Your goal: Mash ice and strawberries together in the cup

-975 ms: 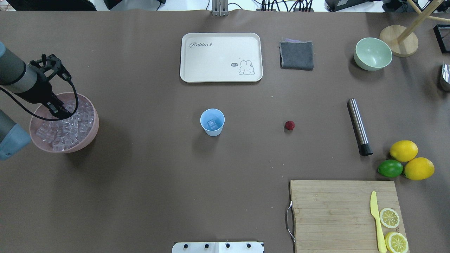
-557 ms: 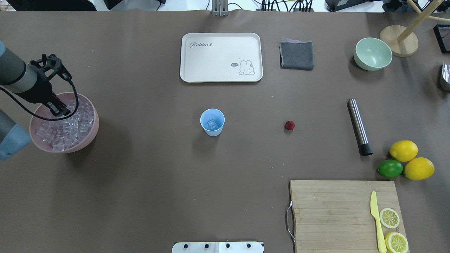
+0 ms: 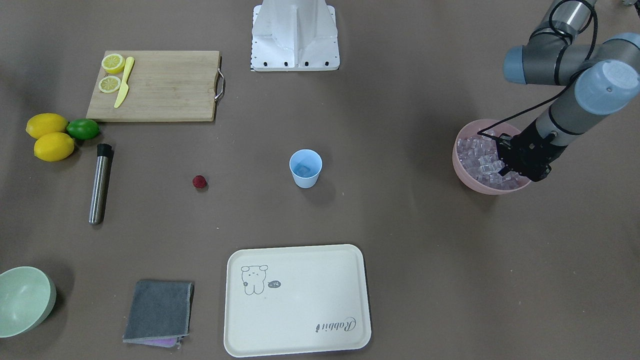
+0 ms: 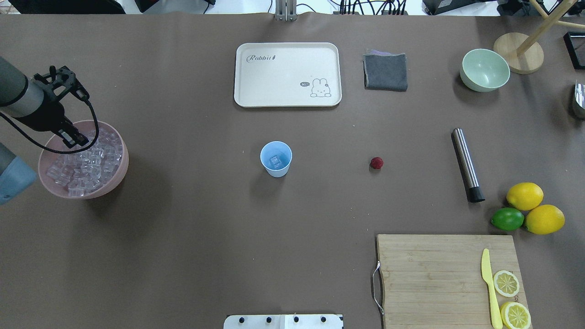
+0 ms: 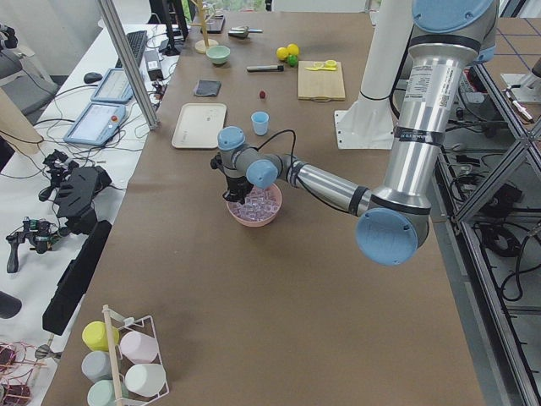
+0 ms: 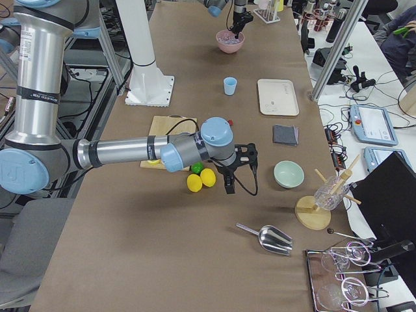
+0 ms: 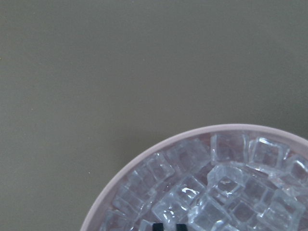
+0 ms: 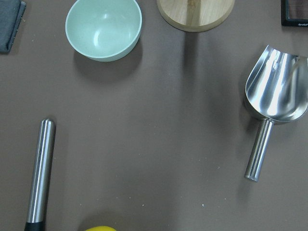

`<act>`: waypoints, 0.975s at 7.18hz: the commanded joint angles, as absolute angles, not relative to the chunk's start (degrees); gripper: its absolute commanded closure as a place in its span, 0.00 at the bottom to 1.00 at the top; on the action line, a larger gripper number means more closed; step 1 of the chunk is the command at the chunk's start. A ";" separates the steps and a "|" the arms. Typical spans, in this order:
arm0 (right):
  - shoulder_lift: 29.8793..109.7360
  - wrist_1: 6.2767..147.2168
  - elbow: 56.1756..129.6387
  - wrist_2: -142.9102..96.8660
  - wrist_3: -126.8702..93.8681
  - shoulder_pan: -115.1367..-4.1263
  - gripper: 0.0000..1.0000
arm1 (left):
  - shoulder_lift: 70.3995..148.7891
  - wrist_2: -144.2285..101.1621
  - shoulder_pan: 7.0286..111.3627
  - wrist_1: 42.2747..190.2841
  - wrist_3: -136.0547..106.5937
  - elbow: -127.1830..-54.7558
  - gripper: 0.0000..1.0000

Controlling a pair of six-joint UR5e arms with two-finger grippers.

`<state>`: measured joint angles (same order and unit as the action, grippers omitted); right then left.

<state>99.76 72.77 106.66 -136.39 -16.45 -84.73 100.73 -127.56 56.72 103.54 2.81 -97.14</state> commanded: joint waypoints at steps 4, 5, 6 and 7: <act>99.84 72.77 106.70 -136.41 -16.44 -84.73 0.00 | 102.04 -129.03 57.40 103.53 -1.89 -96.16 0.43; 99.84 72.77 106.61 -136.41 -16.44 -84.73 0.00 | 102.21 -128.94 56.70 103.80 -4.89 -96.24 0.35; 99.84 72.77 106.61 -136.41 -16.44 -84.73 0.00 | 102.13 -128.85 56.60 103.89 -6.66 -96.15 0.32; 99.76 72.77 106.61 -136.41 -16.52 -84.73 0.00 | 102.13 -128.85 56.51 103.80 -9.29 -96.15 0.31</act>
<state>99.83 72.77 106.63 -136.41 -16.45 -84.73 102.10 -128.89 56.71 103.80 -6.25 -96.20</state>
